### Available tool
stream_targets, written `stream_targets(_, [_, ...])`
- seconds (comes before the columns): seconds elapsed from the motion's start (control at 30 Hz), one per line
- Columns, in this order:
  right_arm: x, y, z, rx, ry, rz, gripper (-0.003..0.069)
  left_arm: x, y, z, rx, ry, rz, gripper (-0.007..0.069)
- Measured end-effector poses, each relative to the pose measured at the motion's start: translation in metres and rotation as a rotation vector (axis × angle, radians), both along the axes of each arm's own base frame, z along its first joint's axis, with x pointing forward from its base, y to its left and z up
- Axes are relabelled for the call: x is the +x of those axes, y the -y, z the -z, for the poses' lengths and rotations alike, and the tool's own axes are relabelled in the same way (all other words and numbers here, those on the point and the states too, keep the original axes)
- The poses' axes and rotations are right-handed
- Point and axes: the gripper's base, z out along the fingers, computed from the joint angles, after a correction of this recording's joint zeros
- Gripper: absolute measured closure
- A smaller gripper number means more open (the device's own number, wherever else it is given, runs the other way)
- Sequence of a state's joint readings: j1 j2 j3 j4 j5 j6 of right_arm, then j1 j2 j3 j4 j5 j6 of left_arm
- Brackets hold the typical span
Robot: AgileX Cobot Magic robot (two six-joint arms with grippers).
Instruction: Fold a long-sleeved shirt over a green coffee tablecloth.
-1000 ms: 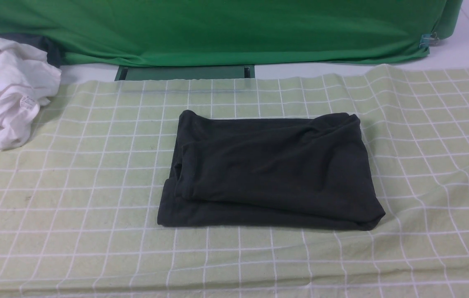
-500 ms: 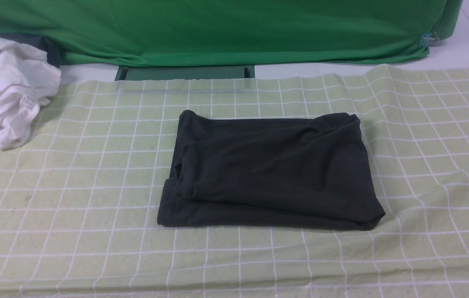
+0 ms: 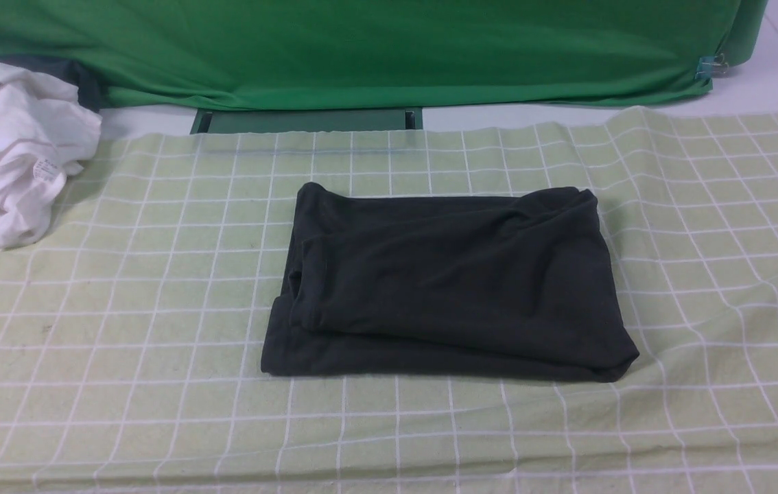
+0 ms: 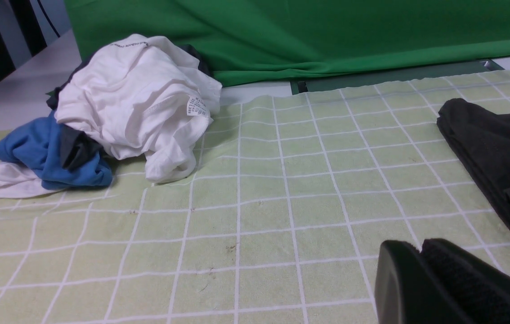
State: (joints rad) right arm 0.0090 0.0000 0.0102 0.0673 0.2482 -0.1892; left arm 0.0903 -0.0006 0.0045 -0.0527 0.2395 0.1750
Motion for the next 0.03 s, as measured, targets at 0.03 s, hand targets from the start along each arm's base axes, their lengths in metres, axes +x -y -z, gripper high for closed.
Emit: stream_targets(0.03, [0.0,0.0,0.0,0.0,0.0,0.0,0.0419,0.0,0.0,0.0,0.0,0.0,0.0,0.0583])
